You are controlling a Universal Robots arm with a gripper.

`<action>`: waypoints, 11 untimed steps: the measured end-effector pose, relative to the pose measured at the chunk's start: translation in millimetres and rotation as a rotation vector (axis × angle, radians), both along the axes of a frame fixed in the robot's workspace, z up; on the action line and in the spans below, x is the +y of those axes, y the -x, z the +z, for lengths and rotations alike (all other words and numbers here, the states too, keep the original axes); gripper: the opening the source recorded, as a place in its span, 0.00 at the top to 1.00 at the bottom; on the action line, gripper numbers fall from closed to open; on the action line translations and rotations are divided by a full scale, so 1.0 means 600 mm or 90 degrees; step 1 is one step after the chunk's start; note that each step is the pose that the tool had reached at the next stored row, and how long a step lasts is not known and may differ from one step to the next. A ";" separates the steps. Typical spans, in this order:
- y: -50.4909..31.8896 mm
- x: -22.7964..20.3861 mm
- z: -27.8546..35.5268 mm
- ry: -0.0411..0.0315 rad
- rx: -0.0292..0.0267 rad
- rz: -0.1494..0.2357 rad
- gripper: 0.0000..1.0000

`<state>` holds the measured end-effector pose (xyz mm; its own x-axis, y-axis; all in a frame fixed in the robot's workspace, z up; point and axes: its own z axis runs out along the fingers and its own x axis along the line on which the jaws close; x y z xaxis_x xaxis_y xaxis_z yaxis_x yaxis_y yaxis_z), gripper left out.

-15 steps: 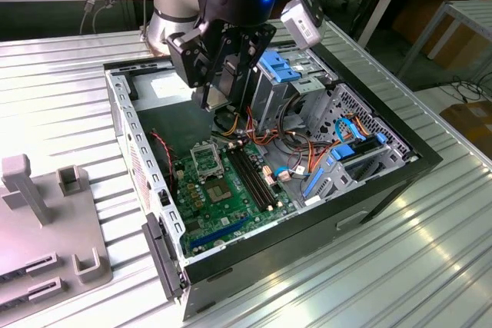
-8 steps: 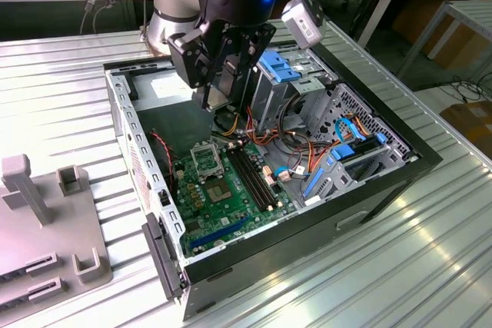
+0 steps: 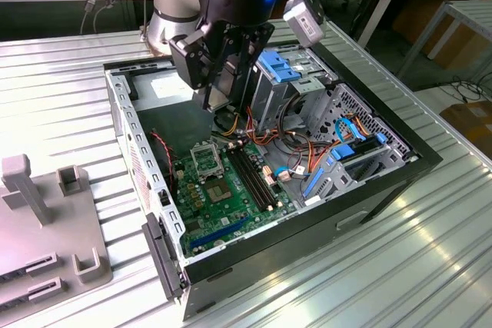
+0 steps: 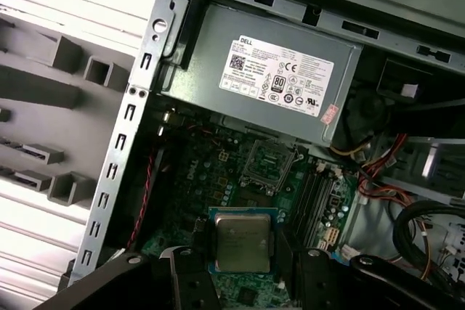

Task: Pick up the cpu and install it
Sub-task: 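Place the cpu into insertion slot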

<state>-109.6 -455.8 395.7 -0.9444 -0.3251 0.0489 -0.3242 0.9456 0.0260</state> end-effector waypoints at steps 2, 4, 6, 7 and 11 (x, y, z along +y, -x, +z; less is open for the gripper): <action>0.000 0.0000 0.000 0.0000 0.0000 0.011 0.53; 0.000 0.0000 0.000 0.0000 0.0000 0.026 0.53; 0.000 0.0000 0.000 0.0000 0.0000 0.051 0.53; 0.000 0.0000 0.000 0.0000 0.0000 0.067 0.53; 0.000 0.0000 0.000 0.0000 0.0000 0.116 0.53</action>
